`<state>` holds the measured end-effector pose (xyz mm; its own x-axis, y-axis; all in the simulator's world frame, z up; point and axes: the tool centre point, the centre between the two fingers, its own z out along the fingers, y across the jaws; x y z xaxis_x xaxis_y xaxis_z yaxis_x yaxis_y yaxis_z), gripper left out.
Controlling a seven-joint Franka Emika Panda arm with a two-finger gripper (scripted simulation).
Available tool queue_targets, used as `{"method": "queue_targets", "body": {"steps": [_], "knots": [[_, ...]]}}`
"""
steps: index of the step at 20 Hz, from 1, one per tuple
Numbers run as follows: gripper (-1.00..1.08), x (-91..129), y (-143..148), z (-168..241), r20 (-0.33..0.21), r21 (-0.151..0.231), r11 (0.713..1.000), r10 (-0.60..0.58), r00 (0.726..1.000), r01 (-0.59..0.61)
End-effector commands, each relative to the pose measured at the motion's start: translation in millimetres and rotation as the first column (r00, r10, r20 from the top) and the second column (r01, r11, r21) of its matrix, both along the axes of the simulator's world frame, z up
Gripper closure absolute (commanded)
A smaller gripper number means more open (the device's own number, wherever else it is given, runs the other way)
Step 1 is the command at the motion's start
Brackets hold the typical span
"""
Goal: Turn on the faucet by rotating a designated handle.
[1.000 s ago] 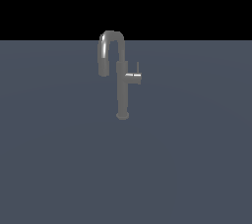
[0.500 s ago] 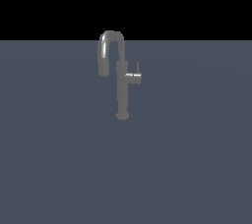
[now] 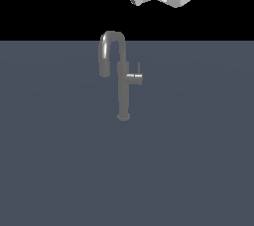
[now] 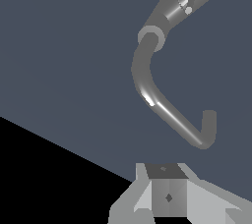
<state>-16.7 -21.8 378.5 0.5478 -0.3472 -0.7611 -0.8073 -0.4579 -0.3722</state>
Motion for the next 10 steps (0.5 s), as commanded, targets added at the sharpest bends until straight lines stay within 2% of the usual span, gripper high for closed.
{"method": "queue_targets", "body": {"steps": [1, 6, 10], "knots": [[1.08, 11, -5, -14, -0.048, 0.055, 0.997, -0.056, 0.997, 0.058], [1.08, 31, -15, -46, -0.154, 0.153, 0.971, -0.158, 0.975, 0.181], [1.08, 43, -21, -74, -0.246, 0.222, 0.932, -0.230, 0.942, 0.285]]}}
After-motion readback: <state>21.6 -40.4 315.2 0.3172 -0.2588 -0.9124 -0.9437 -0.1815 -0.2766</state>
